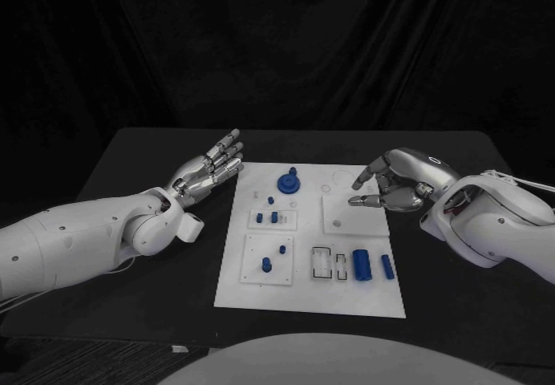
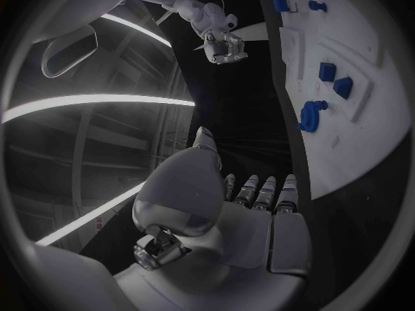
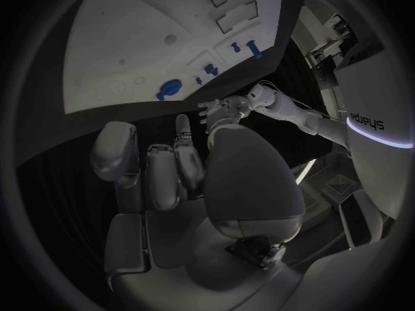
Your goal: Assemble the parts on the task board
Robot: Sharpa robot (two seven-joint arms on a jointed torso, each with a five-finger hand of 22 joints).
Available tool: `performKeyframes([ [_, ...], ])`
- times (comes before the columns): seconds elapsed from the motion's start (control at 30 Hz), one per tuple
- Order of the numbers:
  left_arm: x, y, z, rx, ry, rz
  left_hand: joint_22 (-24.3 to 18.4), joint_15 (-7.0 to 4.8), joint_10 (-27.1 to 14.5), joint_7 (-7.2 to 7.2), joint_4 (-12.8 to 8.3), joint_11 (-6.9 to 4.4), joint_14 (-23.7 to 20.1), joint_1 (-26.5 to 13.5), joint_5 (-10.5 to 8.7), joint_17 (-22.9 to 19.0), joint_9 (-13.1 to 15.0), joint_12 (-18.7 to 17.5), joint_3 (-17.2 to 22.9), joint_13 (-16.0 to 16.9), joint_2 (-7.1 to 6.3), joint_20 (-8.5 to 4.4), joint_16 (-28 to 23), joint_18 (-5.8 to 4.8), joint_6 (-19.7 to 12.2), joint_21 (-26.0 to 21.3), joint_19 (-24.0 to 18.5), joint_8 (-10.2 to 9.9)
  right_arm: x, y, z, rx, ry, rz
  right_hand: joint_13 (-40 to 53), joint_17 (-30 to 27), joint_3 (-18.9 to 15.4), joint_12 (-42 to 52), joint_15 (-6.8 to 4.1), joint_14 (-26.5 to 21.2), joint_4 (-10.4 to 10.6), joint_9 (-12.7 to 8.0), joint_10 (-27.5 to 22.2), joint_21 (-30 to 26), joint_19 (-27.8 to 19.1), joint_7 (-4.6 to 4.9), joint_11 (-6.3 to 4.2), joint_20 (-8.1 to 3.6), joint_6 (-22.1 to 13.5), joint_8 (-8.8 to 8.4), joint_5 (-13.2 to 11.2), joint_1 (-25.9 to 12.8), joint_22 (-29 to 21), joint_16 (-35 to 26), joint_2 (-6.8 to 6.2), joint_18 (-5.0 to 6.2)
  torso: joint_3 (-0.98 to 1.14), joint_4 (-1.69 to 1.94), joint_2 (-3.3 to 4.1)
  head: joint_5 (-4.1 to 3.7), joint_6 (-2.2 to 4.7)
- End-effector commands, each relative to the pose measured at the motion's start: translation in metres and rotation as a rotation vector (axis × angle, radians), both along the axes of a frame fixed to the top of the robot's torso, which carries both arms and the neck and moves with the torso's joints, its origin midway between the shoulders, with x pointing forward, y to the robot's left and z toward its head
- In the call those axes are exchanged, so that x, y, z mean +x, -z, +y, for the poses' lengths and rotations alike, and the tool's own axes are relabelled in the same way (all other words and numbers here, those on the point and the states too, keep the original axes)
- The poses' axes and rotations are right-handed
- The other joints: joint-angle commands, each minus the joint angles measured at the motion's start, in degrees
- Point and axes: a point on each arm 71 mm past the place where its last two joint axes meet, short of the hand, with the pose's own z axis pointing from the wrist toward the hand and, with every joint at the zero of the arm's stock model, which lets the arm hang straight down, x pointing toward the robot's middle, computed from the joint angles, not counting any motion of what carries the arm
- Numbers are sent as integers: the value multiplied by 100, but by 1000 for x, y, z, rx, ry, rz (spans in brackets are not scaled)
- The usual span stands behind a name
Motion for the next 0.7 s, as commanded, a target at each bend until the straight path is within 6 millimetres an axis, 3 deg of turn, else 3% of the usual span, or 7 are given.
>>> performKeyframes([
  [0.03, -1, -5, 0, 55, -12, -137, -5, -32, -8, -100, 7, 23, -2, -81, -53, -5, -11, -37, -50, -12, -20, -18, -21, 42, -11, -19, -5, -20, 2, 18, -15, -94, 155, 195, 1187, 693, -100, 584, -28, 455, 41, 161, 358, 248, 49, -42, -33, -38, 113, 86, 110, -597, 845, 397, 67, -118, -15, -4, -28, -70, -1],
  [0.1, -2, -4, 0, 64, -10, -143, -5, -31, -8, -74, 5, 40, -2, -83, -58, -5, -11, -37, -48, -12, -14, -12, -21, 44, -11, -19, -5, -20, 2, 22, -20, -136, 195, 239, 1730, 1217, -84, 892, -55, 540, 21, 349, 655, 545, 109, -100, -109, -87, 276, 220, 198, -1028, 906, 768, 120, -153, -20, -4, -47, -116, -1],
  [0.2, -4, -2, 0, 69, -2, -138, -5, -21, -7, 53, 0, 100, -2, -64, -32, -5, -11, -37, -30, -12, 24, 3, -21, 52, -11, -19, -5, -20, 1, 27, -23, -188, 237, 291, 1835, 1333, 24, 948, -157, 552, 37, 901, 719, 796, 125, -243, -205, -159, 455, 533, 614, -1348, 942, 849, 184, -190, -20, -7, -57, -186, -1],
  [0.37, -6, 2, -2, 70, 11, -123, -5, 0, -2, 153, -1, 157, -2, 3, 95, -5, -1, -31, -4, -8, 104, 32, -21, 57, 26, -19, -5, -10, -1, 34, -23, -273, 270, 357, 1835, 1458, 23, 948, -264, 580, 41, 1506, 719, 1190, 195, -407, -339, -242, 743, 959, 500, -1572, 1018, 933, 135, -245, -1, -18, -79, -224, -1],
  [0.4, -6, 3, -2, 71, 15, -119, -5, 3, -2, 196, -1, 178, -2, 18, 123, -5, 4, -31, -5, -8, 117, 37, -21, 59, 44, -19, -5, -5, -1, 35, -23, -292, 272, 370, 1835, 1483, 53, 948, -300, 585, 51, 1781, 719, 1273, 195, -440, -386, -284, 725, 1083, 455, -1674, 1028, 949, 96, -255, 2, -17, -83, -225, -1],
  [0.47, -7, 4, -2, 70, 18, -113, -5, 6, -1, 302, -1, 216, -2, 52, 188, -5, 12, -30, -7, -8, 144, 47, -21, 64, 77, -19, -5, 3, -2, 37, -22, -315, 273, 386, 1835, 1464, 58, 948, -318, 580, 58, 1974, 719, 1308, 186, -477, -399, -303, 748, 1163, 377, -1766, 1030, 937, 34, -257, 5, -24, -87, -223, -1],
  [0.7, -9, 9, -3, 70, 32, -91, -5, 29, 1, 447, -1, 255, -2, 106, 310, -5, 24, -28, -10, -7, 190, 72, -21, 68, 137, -19, -5, 15, -7, 43, -17, -396, 254, 447, 1835, 1506, 75, 948, -351, 590, 58, 2077, 719, 1484, 211, -497, -416, -330, 793, 1120, 248, -1820, 1067, 964, -37, -285, 3, -16, -85, -252, -1],
])
